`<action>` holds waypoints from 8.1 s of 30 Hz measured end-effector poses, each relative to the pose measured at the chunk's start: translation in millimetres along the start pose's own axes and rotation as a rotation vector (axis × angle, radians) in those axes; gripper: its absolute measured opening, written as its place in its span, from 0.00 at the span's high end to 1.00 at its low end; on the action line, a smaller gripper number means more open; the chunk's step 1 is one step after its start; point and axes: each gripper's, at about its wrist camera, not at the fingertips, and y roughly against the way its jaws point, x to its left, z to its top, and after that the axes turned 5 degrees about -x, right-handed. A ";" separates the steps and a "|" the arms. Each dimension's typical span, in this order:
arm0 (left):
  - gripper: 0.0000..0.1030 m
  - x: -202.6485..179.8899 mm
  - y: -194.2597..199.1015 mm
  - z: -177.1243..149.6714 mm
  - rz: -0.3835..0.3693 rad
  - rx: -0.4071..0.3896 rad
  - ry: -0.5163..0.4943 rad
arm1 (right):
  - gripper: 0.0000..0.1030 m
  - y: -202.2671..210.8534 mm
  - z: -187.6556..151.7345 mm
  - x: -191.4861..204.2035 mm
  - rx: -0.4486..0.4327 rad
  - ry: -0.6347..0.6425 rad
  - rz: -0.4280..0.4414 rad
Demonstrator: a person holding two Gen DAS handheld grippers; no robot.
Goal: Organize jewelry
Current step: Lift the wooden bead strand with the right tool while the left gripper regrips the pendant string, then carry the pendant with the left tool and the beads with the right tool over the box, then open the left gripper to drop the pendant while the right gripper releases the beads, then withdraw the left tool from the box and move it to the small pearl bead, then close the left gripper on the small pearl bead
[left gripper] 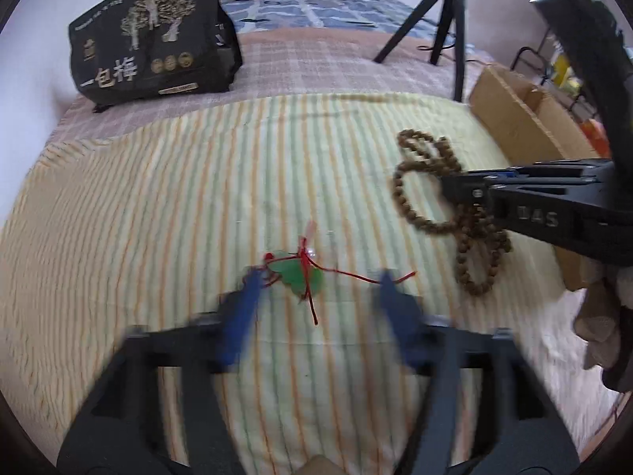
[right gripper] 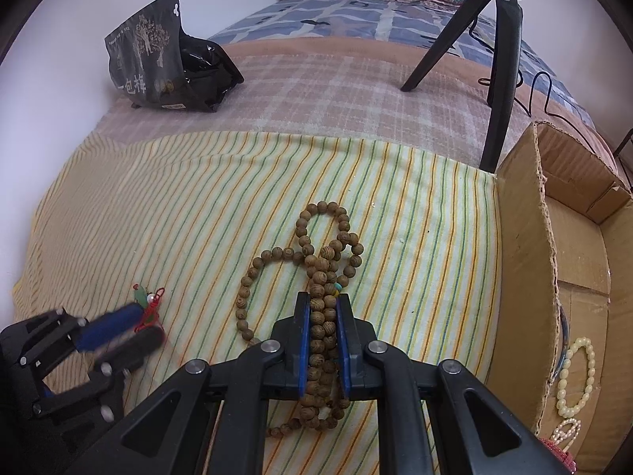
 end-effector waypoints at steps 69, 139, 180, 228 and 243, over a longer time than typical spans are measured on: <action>0.96 -82.9 113.2 66.5 -0.258 -0.241 -0.042 | 0.90 249.6 32.3 -61.5 -0.455 -0.050 0.078; 0.24 -211.6 63.1 78.3 -0.262 -0.208 -0.207 | 0.02 194.2 20.1 -210.9 -0.369 -0.287 -0.143; 0.24 4.9 165.9 20.9 -0.107 -0.331 -0.105 | 0.01 249.3 -97.3 -52.9 -0.427 0.044 -0.113; 0.74 25.4 0.2 7.6 -0.140 -0.061 -0.131 | 0.77 93.9 -174.1 91.1 -0.088 0.416 0.343; 0.74 25.4 -8.2 8.3 -0.134 -0.058 -0.135 | 0.90 85.3 -180.0 108.7 -0.067 0.499 0.289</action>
